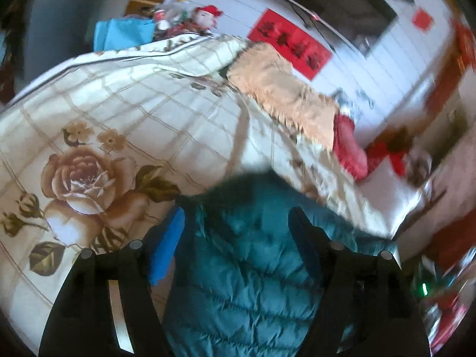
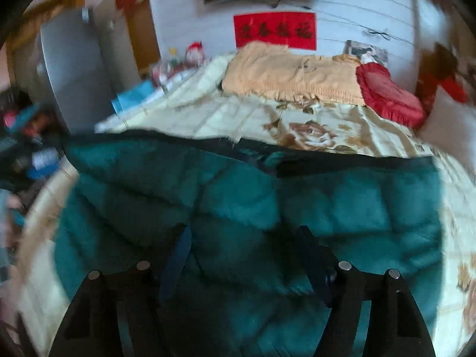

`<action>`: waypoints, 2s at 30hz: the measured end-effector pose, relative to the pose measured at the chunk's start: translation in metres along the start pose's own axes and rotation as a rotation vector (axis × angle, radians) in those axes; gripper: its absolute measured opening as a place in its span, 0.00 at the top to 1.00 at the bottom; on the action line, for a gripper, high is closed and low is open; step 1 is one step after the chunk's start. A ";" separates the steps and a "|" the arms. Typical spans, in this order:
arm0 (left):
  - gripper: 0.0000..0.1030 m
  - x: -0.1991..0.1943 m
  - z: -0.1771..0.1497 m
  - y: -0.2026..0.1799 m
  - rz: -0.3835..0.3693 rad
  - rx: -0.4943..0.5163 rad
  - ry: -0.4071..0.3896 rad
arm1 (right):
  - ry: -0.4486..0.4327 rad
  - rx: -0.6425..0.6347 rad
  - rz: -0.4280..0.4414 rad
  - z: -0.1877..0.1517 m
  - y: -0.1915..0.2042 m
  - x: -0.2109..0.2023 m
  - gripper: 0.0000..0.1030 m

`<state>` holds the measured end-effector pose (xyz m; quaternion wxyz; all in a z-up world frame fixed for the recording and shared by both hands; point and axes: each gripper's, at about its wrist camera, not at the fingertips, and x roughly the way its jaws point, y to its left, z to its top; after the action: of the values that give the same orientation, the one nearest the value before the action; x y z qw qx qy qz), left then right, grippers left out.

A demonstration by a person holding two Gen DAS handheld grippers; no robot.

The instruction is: Fold large clothes

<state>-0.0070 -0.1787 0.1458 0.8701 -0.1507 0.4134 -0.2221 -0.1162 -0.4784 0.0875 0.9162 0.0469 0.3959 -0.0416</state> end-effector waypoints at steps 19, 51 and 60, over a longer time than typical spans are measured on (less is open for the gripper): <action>0.29 0.062 -0.035 -0.055 0.192 0.235 -0.017 | -0.075 0.104 -0.128 0.010 -0.051 -0.028 0.27; 0.16 0.129 -0.038 -0.047 0.306 0.308 0.050 | -0.048 0.211 -0.089 -0.009 -0.086 -0.022 0.22; 0.16 0.130 -0.039 -0.046 0.292 0.296 0.041 | 0.020 0.186 -0.247 -0.019 -0.097 0.034 0.21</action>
<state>0.0228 -0.2876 0.0579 0.8971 0.0449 0.4113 -0.1549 -0.1178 -0.5736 0.0446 0.8917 0.0831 0.4023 -0.1902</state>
